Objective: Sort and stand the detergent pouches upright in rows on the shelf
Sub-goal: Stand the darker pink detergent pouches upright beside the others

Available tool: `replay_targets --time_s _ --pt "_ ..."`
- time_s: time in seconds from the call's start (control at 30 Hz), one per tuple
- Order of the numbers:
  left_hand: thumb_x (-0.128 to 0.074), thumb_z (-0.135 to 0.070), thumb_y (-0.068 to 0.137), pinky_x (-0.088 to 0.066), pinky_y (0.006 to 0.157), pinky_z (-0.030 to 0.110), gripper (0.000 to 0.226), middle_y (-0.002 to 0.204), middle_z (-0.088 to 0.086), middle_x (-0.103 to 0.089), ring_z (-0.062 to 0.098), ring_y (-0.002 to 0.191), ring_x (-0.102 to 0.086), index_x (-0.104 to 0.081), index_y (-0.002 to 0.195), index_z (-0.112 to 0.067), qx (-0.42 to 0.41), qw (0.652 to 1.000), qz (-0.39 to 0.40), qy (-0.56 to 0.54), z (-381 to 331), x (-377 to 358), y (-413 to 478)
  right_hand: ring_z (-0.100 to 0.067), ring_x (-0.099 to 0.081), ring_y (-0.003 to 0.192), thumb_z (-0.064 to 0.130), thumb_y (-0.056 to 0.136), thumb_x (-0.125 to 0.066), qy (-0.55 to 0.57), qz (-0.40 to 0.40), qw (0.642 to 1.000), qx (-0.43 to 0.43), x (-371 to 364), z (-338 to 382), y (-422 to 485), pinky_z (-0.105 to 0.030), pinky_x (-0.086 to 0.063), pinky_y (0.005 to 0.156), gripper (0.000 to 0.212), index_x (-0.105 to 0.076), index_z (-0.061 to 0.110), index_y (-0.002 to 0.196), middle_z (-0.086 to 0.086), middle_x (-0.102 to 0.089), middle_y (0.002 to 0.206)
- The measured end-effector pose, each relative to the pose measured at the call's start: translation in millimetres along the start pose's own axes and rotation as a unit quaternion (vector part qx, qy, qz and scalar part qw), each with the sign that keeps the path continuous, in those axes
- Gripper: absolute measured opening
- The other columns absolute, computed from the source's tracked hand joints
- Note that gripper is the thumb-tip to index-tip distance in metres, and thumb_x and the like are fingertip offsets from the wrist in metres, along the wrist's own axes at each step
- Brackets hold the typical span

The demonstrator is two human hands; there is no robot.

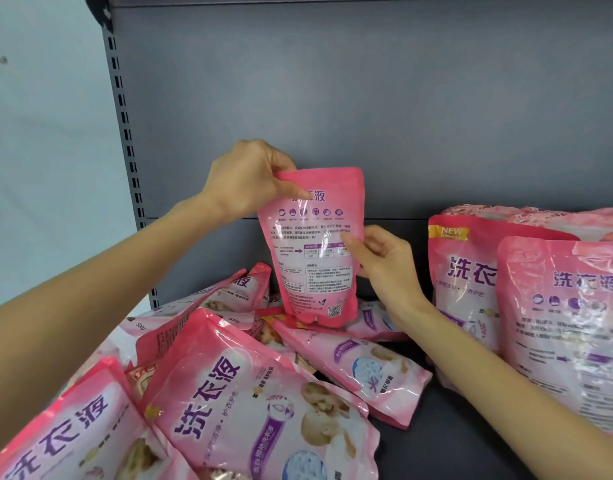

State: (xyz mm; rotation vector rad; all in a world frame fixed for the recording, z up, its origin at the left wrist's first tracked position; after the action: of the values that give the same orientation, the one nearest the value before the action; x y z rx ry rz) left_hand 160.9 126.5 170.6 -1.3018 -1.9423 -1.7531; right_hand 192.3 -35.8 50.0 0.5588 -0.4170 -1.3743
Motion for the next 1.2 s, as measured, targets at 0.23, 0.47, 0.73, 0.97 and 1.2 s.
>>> replay_targets --time_s 0.23,0.47,0.73,0.97,1.2 --pt "-0.077 -0.043 0.068 -0.043 0.07 0.029 0.024 0.072 -0.007 -0.064 0.015 0.075 -0.058 -0.071 0.079 -0.023 0.0 0.999 -0.038 0.039 0 24 10 -0.007 -0.068 0.092 0.025 0.092 -0.055 -0.019 0.052 0.998 -0.024 -10 -1 6 -0.024 -0.055 0.081 0.016 -0.068 0.016 0.096 0.006 -0.073 0.093" --pt "-0.075 -0.044 0.07 -0.039 0.069 0.03 0.025 0.072 -0.007 -0.061 0.016 0.075 -0.057 -0.071 0.082 -0.022 0.021 0.996 -0.062 0.067 25 33 7 -0.003 -0.064 0.101 0.028 0.095 -0.051 -0.118 0.107 0.985 -0.071 -12 -24 2 -0.023 -0.049 0.092 0.019 -0.066 0.021 0.104 0.008 -0.07 0.104" --pt "-0.072 -0.044 0.073 -0.037 0.068 0.03 0.026 0.076 -0.004 -0.062 0.019 0.076 -0.055 -0.07 0.085 -0.022 0.009 0.995 -0.068 0.071 34 29 3 -0.01 -0.044 0.127 0.006 0.088 -0.051 -0.493 0.298 0.817 -0.039 -3 -65 -34 -0.03 -0.034 0.109 0.051 -0.047 0.023 0.136 0.006 -0.048 0.139" --pt "-0.073 -0.043 0.073 -0.038 0.068 0.031 0.028 0.075 -0.004 -0.06 0.019 0.076 -0.053 -0.071 0.088 -0.019 0.014 0.995 -0.078 0.065 39 28 6 0.006 -0.05 0.112 0.033 0.092 -0.055 -0.496 0.31 0.81 -0.039 -15 -54 -46 -0.003 -0.029 0.088 0.04 -0.052 0.027 0.132 0.013 -0.051 0.135" --pt "-0.073 -0.042 0.072 -0.037 0.067 0.03 0.026 0.073 -0.006 -0.059 0.017 0.074 -0.053 -0.071 0.086 -0.021 0.009 0.996 -0.077 0.052 35 29 9 -0.003 -0.058 0.108 0.037 0.091 -0.055 -0.442 0.346 0.827 -0.025 -61 -57 -49 -0.021 -0.043 0.097 0.033 -0.064 0.022 0.119 0.01 -0.065 0.118"
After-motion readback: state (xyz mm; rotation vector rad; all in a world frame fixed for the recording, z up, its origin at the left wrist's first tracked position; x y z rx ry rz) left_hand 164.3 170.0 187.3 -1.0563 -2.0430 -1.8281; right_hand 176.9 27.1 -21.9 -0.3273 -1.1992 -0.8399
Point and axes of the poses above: each hand's wrist, its own y-axis towards the middle knuckle, its own x-axis out of the back of the hand, z = x × y, the point moved 10 cm from there along y, towards the middle knuckle
